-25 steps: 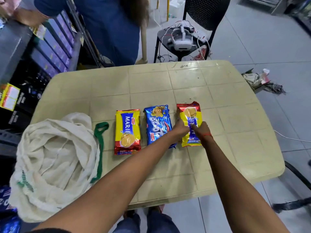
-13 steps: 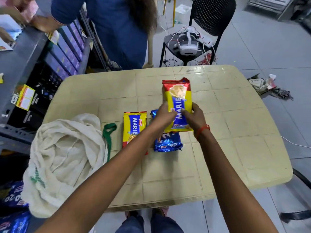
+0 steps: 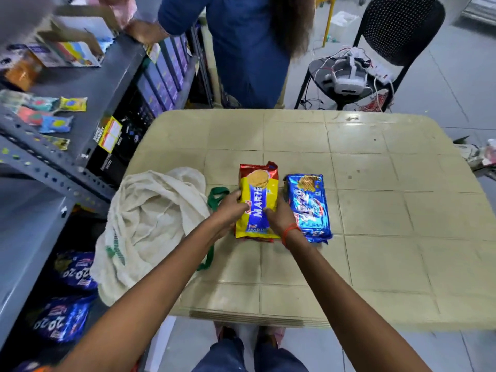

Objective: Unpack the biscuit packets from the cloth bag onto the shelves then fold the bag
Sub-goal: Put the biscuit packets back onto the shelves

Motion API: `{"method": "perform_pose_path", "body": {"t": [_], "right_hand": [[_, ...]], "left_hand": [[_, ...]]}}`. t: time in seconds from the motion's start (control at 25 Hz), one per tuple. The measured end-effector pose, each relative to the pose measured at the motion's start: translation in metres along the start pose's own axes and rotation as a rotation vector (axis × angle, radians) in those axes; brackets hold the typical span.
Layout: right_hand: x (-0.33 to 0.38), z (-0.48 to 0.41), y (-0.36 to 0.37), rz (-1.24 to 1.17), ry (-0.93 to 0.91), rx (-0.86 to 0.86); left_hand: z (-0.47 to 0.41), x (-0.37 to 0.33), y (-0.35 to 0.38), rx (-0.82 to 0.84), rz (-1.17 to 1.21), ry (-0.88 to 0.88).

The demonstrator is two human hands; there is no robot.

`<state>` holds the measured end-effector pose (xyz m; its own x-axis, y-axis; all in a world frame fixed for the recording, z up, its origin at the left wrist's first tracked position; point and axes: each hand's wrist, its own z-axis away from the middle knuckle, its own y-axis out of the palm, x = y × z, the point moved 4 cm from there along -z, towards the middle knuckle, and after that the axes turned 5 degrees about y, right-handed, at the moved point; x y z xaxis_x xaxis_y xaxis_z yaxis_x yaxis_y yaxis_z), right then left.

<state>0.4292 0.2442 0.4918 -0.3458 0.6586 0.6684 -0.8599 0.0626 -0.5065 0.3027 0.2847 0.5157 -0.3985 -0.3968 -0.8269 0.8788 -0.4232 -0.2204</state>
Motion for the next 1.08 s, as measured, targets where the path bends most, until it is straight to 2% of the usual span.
{"method": "perform_pose_path", "body": {"t": [0.12,0.16,0.24,0.32,0.36,0.4,0.44,0.52,0.56,0.6,0.68,0.76,0.84,1.08], "right_hand": [[0.0,0.006,0.0,-0.06,0.01,0.029],[0.001,0.009,-0.001,-0.059,-0.01,-0.009],[0.001,0.017,-0.012,-0.006,-0.09,-0.199],[-0.001,0.018,-0.04,-0.01,-0.142,-0.383],[-0.005,0.013,-0.058,0.004,-0.154,-0.434],[-0.008,0.003,-0.075,0.061,-0.164,-0.454],[-0.011,-0.013,-0.091,0.15,-0.18,-0.445],[-0.006,-0.049,-0.112,0.362,-0.196,-0.337],[-0.001,-0.064,-0.116,0.462,-0.188,-0.24],[0.003,-0.076,-0.115,0.551,-0.163,-0.132],[0.007,-0.093,-0.107,0.671,-0.083,0.081],[0.005,-0.101,-0.1,0.74,-0.015,0.186],[0.003,-0.104,-0.102,0.775,0.005,0.203],[-0.045,-0.084,-0.131,0.661,0.148,0.264]], "left_hand": [[0.002,0.002,0.0,0.023,0.001,-0.064],[0.003,-0.001,-0.001,-0.013,-0.042,-0.056],[0.009,-0.015,0.001,-0.215,-0.248,0.1],[0.024,-0.035,0.02,-0.403,-0.317,0.358],[0.028,-0.039,0.04,-0.384,-0.285,0.415],[0.03,-0.037,0.063,-0.279,-0.238,0.391],[0.031,-0.032,0.087,-0.115,-0.18,0.282],[0.033,-0.012,0.124,0.227,-0.044,-0.108],[0.035,-0.002,0.135,0.346,0.01,-0.285],[0.035,0.009,0.141,0.417,0.059,-0.425],[0.03,0.027,0.153,0.368,0.208,-0.573],[0.024,0.036,0.163,0.178,0.43,-0.592],[0.019,0.04,0.171,0.025,0.589,-0.552],[0.045,0.045,0.176,-0.061,0.776,-0.448]]}}
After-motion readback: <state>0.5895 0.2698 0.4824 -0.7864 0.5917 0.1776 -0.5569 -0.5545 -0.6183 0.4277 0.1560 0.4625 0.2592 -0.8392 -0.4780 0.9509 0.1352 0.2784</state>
